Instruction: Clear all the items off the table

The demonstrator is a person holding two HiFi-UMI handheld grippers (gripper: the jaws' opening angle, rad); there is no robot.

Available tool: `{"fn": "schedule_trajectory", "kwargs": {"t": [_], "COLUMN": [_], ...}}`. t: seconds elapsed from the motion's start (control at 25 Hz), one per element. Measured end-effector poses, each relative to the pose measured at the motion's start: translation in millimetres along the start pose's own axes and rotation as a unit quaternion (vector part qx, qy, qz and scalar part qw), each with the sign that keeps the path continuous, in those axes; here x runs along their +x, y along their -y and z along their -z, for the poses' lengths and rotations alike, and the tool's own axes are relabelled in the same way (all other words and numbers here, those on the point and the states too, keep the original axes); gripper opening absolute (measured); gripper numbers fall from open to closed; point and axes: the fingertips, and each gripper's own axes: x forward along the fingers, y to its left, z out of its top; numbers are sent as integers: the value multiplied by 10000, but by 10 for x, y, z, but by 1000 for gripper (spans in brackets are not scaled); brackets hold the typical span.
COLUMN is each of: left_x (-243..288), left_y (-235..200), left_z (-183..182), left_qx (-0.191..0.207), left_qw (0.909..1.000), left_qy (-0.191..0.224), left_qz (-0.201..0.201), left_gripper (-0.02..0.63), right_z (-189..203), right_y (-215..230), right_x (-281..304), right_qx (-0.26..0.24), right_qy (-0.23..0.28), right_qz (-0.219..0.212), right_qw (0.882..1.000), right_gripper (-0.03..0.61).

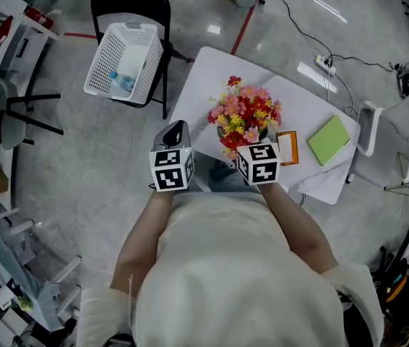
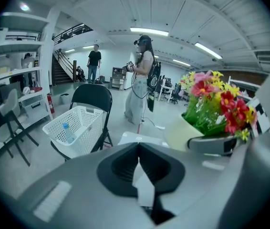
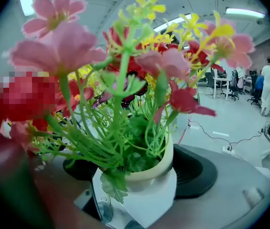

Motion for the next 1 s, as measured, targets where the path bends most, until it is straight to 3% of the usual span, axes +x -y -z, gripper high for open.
{"fn": "schedule_trajectory", "kwargs": {"t": [1.0], "left_x": [-626], "left_y": [-2045], "left_z": [-10], "left_qx": [-328], "left_qw": [9993], "left_qy": [99], "left_qz": [-173], "left_gripper": [9], "right_z": [-582], "right_y": [-1964], "right_x": [687], "right_qx": [-142], "right_qy": [159], "right_qz": [-259], "right_qw": [9994], "right_gripper": [476]}}
